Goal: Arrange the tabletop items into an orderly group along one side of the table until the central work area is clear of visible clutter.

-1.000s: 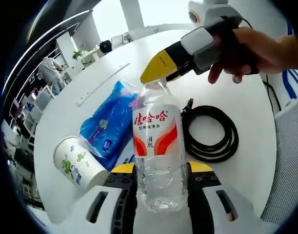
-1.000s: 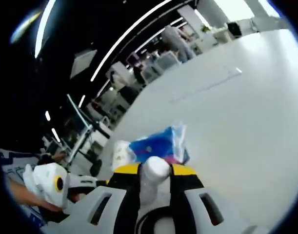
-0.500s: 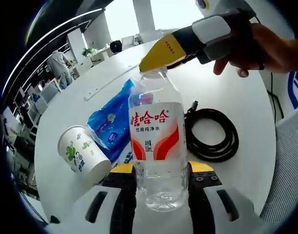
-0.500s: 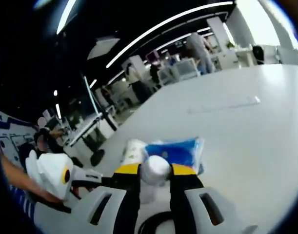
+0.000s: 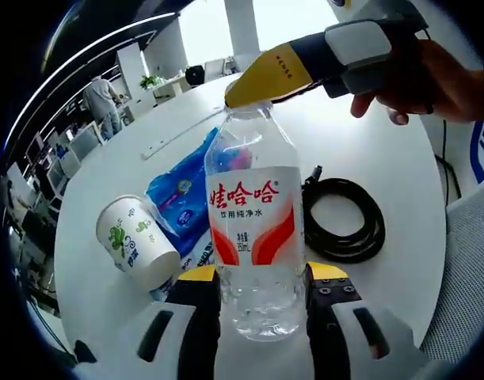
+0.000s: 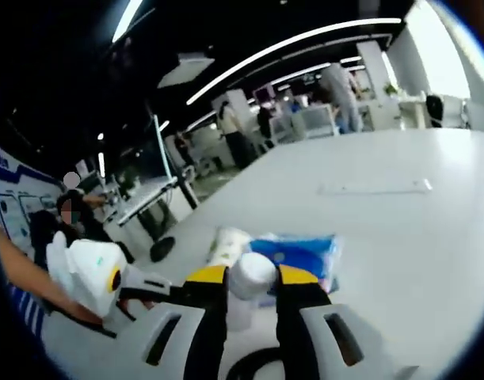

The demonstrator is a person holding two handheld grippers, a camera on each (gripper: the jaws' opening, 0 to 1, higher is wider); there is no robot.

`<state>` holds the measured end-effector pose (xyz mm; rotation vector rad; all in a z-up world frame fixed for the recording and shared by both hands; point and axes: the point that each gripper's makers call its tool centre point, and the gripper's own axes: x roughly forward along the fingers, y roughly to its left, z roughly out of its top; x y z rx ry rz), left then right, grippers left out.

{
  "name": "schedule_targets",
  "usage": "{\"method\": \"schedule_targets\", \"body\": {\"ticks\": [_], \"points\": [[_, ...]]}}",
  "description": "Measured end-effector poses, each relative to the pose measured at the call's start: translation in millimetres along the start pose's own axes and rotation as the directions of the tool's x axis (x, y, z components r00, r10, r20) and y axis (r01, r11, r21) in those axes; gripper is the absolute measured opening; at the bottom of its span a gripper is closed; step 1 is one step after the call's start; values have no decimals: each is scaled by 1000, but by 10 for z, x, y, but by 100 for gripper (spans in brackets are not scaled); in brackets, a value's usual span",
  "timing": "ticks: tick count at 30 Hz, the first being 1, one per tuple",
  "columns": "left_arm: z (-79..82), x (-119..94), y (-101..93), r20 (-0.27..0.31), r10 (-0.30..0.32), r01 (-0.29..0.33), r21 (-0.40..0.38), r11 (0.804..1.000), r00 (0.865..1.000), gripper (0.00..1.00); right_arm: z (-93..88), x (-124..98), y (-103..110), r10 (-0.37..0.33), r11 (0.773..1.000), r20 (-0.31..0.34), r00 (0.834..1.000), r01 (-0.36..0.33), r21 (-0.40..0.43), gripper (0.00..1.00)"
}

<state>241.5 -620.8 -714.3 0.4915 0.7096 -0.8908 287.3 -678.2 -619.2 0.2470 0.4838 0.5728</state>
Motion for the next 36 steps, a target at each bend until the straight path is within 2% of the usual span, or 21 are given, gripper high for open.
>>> {"method": "schedule_targets", "body": {"ticks": [11,18,23,29,36], "points": [[-1,-45,4,15,23,-23,-5,1000,1000,41,39,6,119,18,997,2,1000,-18,-72,19],[100,-76,18,58,36,-34,-30,999,998,43,-11,21,231,36,996,-11,999,-37,-86,19],[198,-112,21,103,37,-27,-96,995,994,45,-3,23,359,54,989,-12,998,-56,-139,19],[183,-123,46,97,48,-36,-117,992,994,44,23,36,455,71,979,-18,997,-73,-188,19],[150,-155,50,102,55,-36,-183,982,993,42,32,33,547,80,970,-19,997,-82,-229,19]]}}
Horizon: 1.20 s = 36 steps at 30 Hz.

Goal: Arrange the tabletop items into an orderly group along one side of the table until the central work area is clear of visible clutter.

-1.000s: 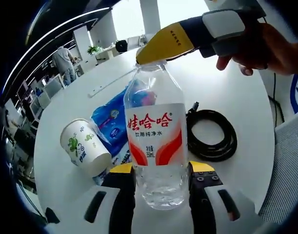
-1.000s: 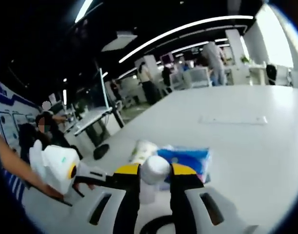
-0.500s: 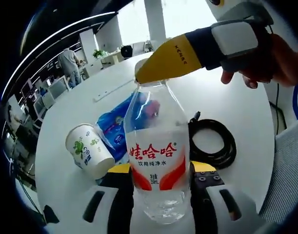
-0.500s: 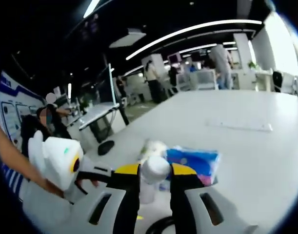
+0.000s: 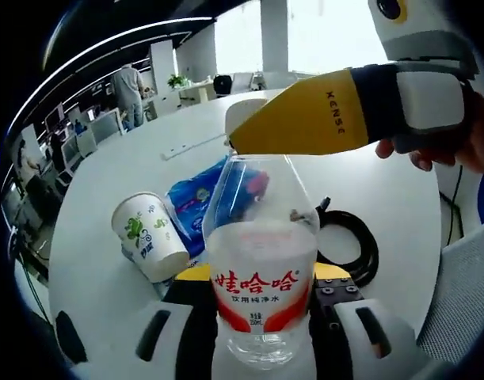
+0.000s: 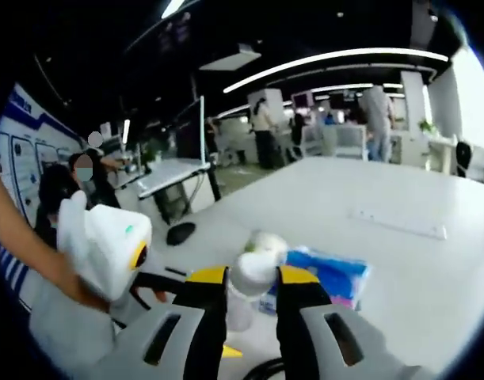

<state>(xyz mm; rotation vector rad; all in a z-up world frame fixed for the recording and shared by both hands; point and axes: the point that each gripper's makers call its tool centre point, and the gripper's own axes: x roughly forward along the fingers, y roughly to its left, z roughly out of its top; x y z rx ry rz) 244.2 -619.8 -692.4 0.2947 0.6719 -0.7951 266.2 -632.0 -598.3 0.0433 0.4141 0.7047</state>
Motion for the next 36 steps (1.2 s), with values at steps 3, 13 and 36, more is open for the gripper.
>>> {"method": "schedule_targets", "body": {"ticks": [3,13,36], "points": [[-7,-17,-2,1,6,-6,-2,1000,1000,41,14,-6,42,3,1000,-2,1000,-3,-19,19],[-41,-107,6,56,41,-41,0,999,998,37,18,-28,163,28,997,16,999,-26,-71,20],[-27,-363,351,121,141,-128,-115,985,983,37,87,-222,207,40,993,93,995,-30,-112,51]]}}
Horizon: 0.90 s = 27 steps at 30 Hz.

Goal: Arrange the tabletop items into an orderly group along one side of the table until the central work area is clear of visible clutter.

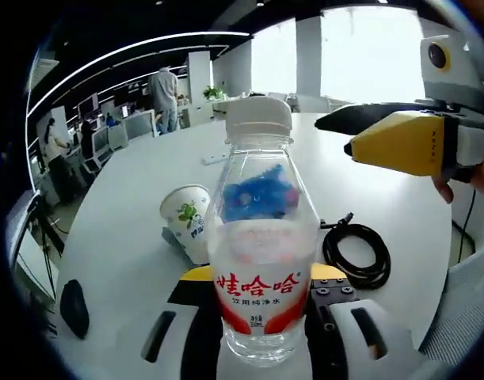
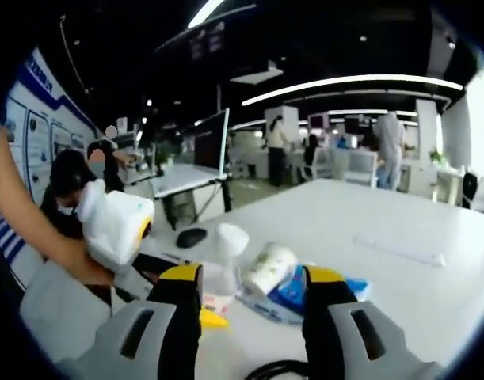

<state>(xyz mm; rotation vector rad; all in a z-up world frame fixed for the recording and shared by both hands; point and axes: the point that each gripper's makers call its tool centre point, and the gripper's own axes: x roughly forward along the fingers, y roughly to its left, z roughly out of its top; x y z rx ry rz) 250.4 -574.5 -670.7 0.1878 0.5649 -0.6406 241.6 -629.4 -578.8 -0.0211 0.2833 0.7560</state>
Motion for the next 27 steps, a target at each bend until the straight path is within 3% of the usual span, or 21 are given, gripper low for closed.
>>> {"method": "schedule_targets", "body": {"ticks": [4,18,27], "points": [[48,-31,87,15,24,-24,-14,1000,1000,38,7,-27,7,-10,1000,9,1000,11,-18,64],[186,-103,322,57,70,-67,-55,996,996,38,-117,-156,91,7,999,-33,999,-8,-36,88],[268,-128,513,79,109,-103,-70,992,991,38,-235,-304,91,-2,1000,-52,999,0,-29,96]]}}
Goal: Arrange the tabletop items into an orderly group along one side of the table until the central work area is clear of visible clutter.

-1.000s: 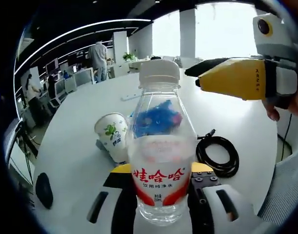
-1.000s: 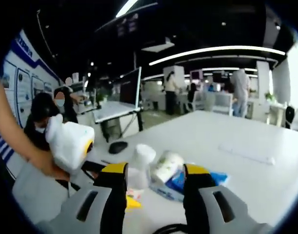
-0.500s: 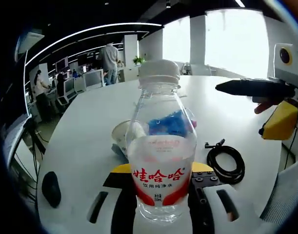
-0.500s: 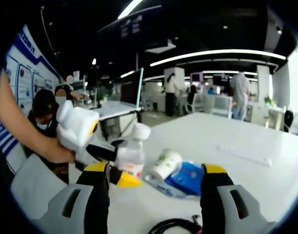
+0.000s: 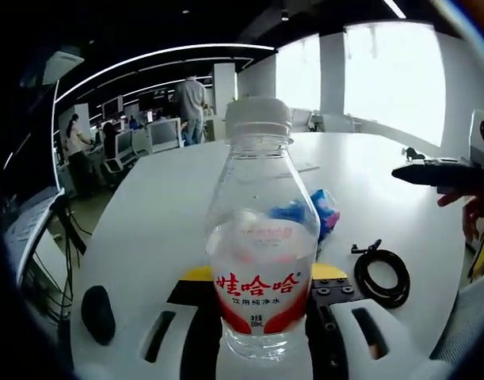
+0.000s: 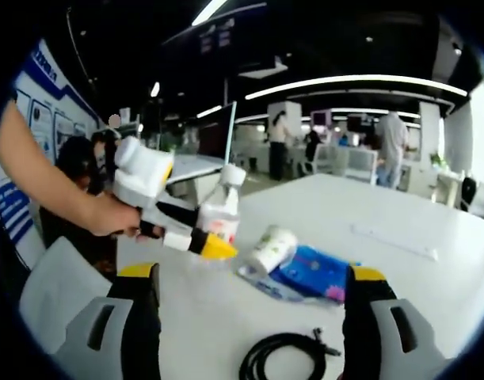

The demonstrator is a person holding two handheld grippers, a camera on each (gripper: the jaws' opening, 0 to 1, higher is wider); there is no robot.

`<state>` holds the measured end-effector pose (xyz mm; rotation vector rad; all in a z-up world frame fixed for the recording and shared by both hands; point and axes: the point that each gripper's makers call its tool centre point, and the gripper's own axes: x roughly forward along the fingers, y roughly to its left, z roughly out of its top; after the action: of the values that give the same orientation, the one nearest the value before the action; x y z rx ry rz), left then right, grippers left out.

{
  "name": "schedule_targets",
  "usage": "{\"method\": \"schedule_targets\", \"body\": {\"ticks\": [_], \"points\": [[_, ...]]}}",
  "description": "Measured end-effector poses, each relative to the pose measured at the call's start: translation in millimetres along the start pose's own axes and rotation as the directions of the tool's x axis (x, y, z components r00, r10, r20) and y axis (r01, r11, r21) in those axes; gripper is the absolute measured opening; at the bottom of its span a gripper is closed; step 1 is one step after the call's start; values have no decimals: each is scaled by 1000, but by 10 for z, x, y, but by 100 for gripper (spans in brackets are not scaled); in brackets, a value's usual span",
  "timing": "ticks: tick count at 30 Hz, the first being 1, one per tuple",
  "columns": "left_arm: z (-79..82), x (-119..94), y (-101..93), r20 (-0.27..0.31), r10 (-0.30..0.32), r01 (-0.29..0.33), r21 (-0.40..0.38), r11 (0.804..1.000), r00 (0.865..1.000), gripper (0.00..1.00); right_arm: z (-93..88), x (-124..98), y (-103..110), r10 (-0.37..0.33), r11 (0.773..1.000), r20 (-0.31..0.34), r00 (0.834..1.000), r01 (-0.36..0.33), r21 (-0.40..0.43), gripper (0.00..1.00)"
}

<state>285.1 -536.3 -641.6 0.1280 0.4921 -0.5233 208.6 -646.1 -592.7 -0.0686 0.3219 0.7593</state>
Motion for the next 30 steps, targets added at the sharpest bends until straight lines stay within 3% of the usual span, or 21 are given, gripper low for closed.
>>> {"method": "schedule_targets", "body": {"ticks": [5,16,30], "points": [[16,1,73,7,22,-22,-11,1000,1000,38,-49,-42,15,-6,1000,-13,1000,6,21,100],[55,22,304,25,70,-69,-38,997,997,39,-75,-157,38,-43,999,-22,999,43,9,99],[80,120,532,38,115,-114,-42,993,993,39,-197,-316,18,-81,995,-36,996,83,58,100]]}}
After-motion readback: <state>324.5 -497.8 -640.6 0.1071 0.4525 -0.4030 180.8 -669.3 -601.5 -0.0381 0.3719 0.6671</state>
